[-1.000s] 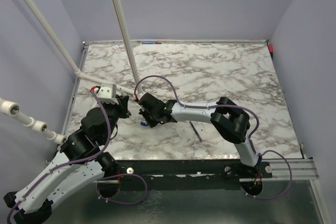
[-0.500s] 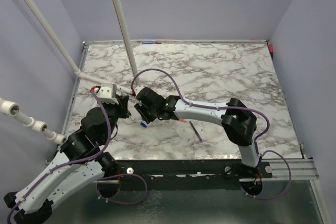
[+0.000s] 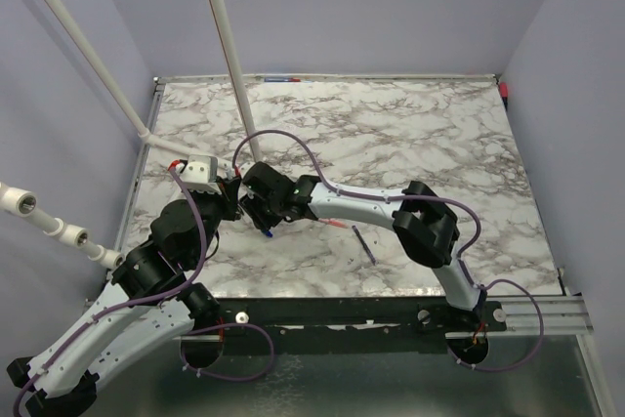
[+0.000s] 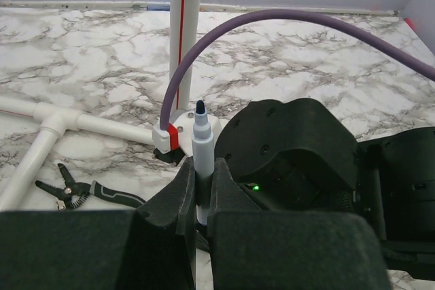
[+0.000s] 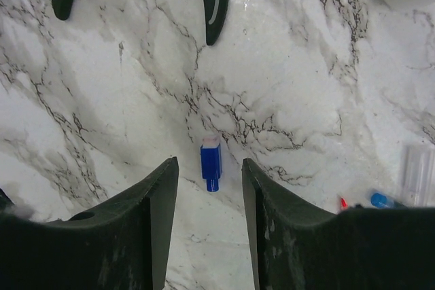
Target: Insert the pens into the pen caps
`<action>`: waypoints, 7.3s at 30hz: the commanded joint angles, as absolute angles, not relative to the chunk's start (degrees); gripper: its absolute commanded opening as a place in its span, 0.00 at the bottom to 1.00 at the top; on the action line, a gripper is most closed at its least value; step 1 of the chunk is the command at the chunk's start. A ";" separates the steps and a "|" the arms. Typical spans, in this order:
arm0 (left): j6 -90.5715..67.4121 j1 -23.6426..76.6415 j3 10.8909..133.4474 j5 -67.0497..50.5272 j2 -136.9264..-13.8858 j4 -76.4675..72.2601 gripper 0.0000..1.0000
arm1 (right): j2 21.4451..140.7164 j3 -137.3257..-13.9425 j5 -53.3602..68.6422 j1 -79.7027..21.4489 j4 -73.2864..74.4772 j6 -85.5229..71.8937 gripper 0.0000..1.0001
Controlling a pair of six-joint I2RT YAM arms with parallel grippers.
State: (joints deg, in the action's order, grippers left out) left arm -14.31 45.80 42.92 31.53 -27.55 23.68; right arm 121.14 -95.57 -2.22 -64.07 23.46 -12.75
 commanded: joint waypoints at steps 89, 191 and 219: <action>-15.85 44.43 49.36 -10.99 -45.42 16.96 0.00 | 70.91 -62.37 -21.34 -66.48 21.65 -19.19 0.01; -24.28 43.87 35.60 -43.24 -38.74 -10.64 0.00 | 52.89 -42.30 2.39 -66.45 -30.63 -22.95 0.01; -26.52 43.36 35.37 -38.60 -37.44 -13.71 0.00 | 52.60 -36.96 1.78 -66.53 -31.20 -24.37 0.01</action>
